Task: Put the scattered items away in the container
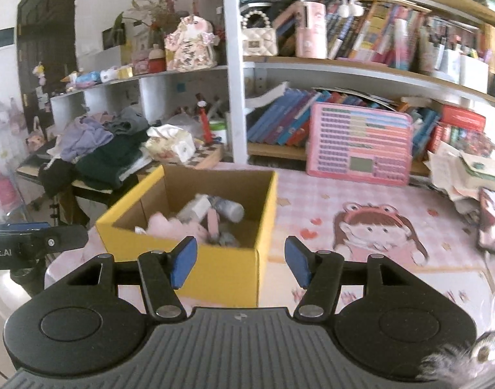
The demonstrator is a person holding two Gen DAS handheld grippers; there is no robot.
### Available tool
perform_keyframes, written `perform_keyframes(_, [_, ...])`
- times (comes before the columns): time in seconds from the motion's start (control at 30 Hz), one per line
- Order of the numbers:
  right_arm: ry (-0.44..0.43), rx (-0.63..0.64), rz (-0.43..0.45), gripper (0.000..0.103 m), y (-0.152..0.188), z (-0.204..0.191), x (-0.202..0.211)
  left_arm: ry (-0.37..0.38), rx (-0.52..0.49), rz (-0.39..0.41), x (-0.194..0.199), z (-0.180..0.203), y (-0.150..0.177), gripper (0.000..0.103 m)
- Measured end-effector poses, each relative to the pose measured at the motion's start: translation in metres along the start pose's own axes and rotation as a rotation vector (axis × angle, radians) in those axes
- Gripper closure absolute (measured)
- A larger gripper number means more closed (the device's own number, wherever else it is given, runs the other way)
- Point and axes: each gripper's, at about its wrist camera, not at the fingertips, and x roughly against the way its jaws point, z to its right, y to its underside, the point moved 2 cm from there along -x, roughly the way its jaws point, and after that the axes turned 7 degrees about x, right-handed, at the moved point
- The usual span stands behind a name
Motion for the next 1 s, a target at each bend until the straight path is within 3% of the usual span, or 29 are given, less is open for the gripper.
perform_keyframes(0.23, [0.082,-0.035,-0.031,0.044,0.030,0.004,0.028,0.012,-0.084,-0.017,0.014,0.011,0.021,0.021])
perform_keyframes(0.53, [0.158,-0.027,-0.067,0.038,0.060,0.007,0.049,0.018,-0.121,-0.063,0.021,0.024,0.048,0.021])
perform_keyframes(0.83, [0.212,-0.026,-0.088,0.025,0.087,0.001,0.062,-0.037,-0.131,-0.111,0.026,0.032,0.077,0.020])
perform_keyframes(1.0, [0.183,-0.007,-0.112,0.019,0.096,-0.007,0.065,-0.056,-0.164,-0.156,0.027,0.037,0.090,0.020])
